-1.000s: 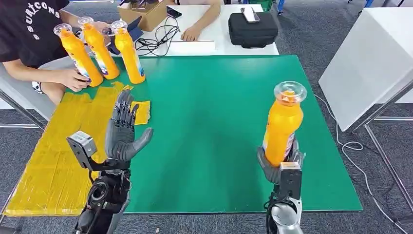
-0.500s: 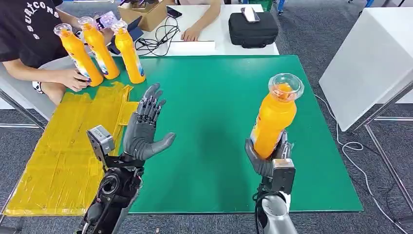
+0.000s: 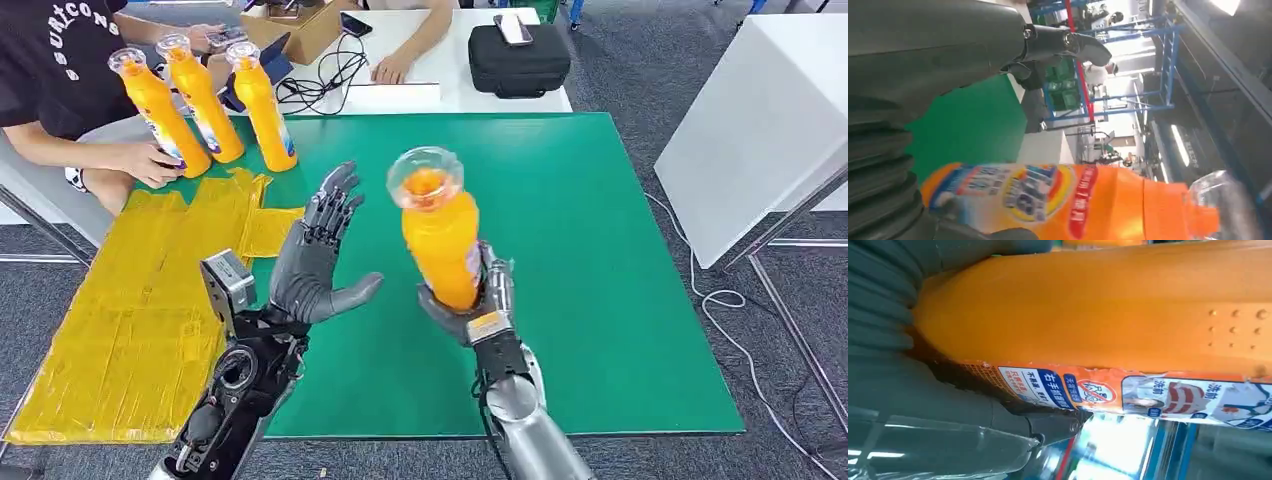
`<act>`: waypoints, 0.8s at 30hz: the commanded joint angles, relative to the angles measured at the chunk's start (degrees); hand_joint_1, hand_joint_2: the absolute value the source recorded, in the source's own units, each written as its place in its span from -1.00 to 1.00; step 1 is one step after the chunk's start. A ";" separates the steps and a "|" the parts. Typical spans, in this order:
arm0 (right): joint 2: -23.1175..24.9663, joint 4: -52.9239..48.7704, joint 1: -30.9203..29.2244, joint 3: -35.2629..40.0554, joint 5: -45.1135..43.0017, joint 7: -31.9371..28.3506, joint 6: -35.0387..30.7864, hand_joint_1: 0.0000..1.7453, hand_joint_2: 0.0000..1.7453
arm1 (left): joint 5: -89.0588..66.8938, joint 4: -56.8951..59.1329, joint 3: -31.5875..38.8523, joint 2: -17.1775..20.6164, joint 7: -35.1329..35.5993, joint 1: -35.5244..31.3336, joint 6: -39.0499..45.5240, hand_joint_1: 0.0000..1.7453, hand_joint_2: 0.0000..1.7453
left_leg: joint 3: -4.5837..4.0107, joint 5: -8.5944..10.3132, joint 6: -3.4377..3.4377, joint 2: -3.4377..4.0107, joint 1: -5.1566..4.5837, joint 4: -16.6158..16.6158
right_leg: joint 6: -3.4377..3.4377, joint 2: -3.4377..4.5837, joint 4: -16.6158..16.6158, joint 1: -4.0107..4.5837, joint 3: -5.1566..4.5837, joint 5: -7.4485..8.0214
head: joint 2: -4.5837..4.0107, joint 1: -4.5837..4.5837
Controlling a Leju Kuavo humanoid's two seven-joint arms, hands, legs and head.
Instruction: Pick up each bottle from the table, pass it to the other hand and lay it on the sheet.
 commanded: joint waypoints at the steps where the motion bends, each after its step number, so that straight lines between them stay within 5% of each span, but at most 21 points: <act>1: 0.28 10.66 -6.09 10.74 4.44 0.52 0.43 1.00 1.00 | 0.96 4.76 -0.56 2.07 -0.35 -2.71 0.01 -1.00 1.00 | 0.20 -0.07 -0.03 0.02 0.01 -0.05 | 0.04 -0.02 -0.08 0.01 0.22 -0.05 | 0.00 0.02; 13: 2.92 21.57 -10.12 20.92 8.49 3.98 1.77 1.00 1.00 | 2.94 2.82 1.02 3.04 -1.24 -1.60 1.28 -1.00 1.00 | 0.33 -0.15 -0.07 0.14 0.07 -0.06 | 0.05 0.04 -0.13 0.06 0.38 -0.10 | 0.00 0.00; 24: 2.91 24.85 -10.86 20.29 6.10 4.43 2.62 1.00 1.00 | 3.13 1.34 2.33 2.49 -0.84 -0.37 2.22 -1.00 1.00 | 0.18 -0.10 -0.04 -0.01 0.08 -0.01 | 0.06 -0.11 -0.11 0.07 0.26 -0.09 | 0.00 0.04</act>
